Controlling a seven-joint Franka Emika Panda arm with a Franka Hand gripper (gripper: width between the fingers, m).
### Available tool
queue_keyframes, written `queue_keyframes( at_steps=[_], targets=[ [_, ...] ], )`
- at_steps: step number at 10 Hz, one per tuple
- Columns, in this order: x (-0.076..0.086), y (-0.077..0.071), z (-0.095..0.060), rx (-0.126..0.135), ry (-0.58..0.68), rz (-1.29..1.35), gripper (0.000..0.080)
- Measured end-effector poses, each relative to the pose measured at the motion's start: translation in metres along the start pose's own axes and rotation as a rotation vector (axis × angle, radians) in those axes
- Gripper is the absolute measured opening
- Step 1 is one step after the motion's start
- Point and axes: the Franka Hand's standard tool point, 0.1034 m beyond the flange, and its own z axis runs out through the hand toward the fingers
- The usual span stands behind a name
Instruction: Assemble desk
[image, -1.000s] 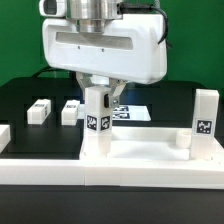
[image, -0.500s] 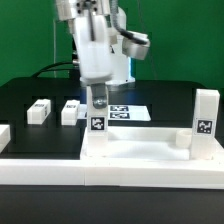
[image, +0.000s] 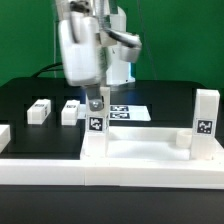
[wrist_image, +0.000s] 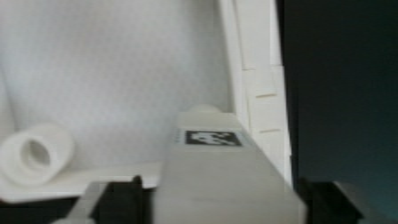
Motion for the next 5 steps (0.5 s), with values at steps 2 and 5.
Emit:
queue_keyframes(
  at_steps=[2, 5],
  targets=[
    [-0.0017, -0.0013, -0.0013, -0.002, 0.013, -0.297, 0.0617],
    [-0.0016, -0.0011, -0.0015, -0.009, 0.019, -0.541, 0.0648]
  ],
)
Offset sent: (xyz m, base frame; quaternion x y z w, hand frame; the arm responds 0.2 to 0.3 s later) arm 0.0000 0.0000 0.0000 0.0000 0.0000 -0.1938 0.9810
